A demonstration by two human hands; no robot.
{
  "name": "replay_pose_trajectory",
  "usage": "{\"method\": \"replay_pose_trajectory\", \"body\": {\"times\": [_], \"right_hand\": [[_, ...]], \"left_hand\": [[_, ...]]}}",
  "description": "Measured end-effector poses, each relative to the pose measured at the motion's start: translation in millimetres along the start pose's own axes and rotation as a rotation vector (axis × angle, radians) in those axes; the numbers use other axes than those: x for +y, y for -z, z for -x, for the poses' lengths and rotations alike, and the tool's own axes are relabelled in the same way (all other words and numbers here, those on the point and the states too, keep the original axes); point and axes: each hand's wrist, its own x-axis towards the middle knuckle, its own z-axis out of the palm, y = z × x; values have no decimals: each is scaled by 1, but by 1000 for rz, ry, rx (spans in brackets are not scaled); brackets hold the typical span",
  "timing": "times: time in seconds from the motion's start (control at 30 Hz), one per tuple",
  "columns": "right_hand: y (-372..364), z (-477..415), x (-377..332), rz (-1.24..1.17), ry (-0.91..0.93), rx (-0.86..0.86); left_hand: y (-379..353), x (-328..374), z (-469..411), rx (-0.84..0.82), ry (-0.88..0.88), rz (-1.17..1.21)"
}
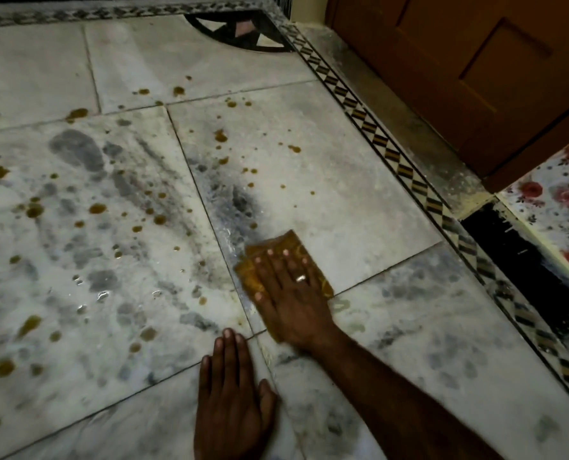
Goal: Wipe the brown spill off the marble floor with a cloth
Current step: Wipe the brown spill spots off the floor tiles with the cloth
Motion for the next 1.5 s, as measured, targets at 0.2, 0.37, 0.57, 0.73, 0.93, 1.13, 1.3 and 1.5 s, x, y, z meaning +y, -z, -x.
{"method": "replay_pose_trajectory", "body": {"times": [0.2,0.37,0.57,0.73,0.93,1.13,1.3,1.5], "right_hand": [[7,66,40,82,64,42],[3,-3,67,109,-312,14],[-1,-34,6,-16,-167,-70],[1,29,-40,1,70,-62],[12,67,-16,62,-10,-38],[-6,-32,-51,6,-212,-45],[-15,-39,-114,-41,54,-13],[-1,53,-118,-6,358,-101]], "left_hand": [[4,-1,0,-78,-8,44],[4,0,1,-82,-4,57],[6,2,-15,-68,82,58],[7,-38,-33,-56,122,-1],[21,-82,-1,-50,131,-42],[27,-111,5,-48,156,-56],[32,-134,8,-33,235,-81],[38,-159,19,-42,237,-113]]}}
